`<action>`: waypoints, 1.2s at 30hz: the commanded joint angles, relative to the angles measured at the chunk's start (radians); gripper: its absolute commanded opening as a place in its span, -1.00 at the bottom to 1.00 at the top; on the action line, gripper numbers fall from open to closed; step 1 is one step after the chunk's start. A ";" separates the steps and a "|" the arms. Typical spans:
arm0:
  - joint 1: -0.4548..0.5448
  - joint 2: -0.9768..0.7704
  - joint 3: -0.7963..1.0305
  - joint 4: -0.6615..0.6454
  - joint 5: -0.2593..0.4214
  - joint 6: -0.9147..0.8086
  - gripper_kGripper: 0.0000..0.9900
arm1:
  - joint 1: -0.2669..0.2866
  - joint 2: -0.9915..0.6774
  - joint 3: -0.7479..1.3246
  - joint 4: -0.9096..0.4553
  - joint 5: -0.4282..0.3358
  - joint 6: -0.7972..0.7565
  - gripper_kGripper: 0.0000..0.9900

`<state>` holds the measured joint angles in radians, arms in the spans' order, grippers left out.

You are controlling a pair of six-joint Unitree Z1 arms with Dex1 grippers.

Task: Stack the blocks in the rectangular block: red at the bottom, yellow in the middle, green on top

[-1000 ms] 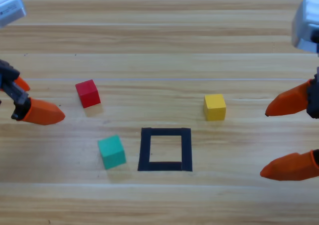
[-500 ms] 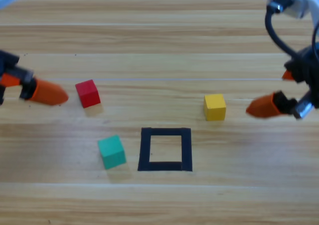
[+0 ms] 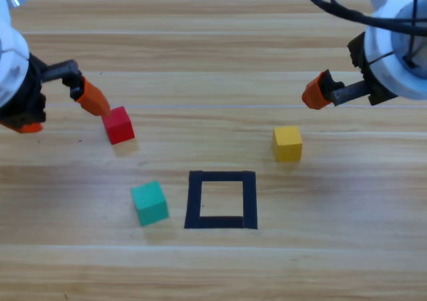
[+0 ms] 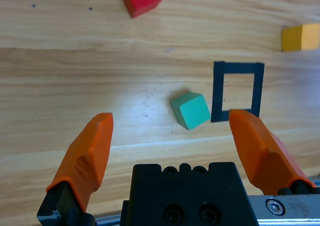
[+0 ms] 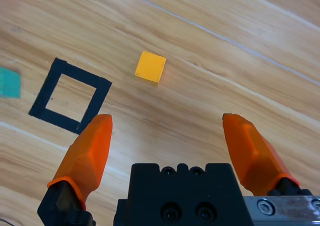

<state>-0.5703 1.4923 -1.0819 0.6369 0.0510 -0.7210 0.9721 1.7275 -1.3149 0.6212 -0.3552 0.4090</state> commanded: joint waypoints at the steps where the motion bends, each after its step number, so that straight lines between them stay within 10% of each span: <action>1: -0.014 0.091 -0.076 0.066 0.067 -0.070 0.97 | -0.079 0.142 -0.056 0.011 0.055 0.067 0.97; 12: -0.016 0.355 -0.388 0.366 0.127 -0.152 0.96 | -0.145 0.392 -0.241 0.060 0.197 0.102 1.00; 36: 0.006 0.623 -0.596 0.419 0.044 -0.383 0.96 | -0.219 0.584 -0.294 0.060 0.239 0.143 0.98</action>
<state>-0.5728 2.0451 -1.6624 1.0466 0.1126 -1.0709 0.7862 2.2429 -1.5999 0.6722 -0.1221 0.5391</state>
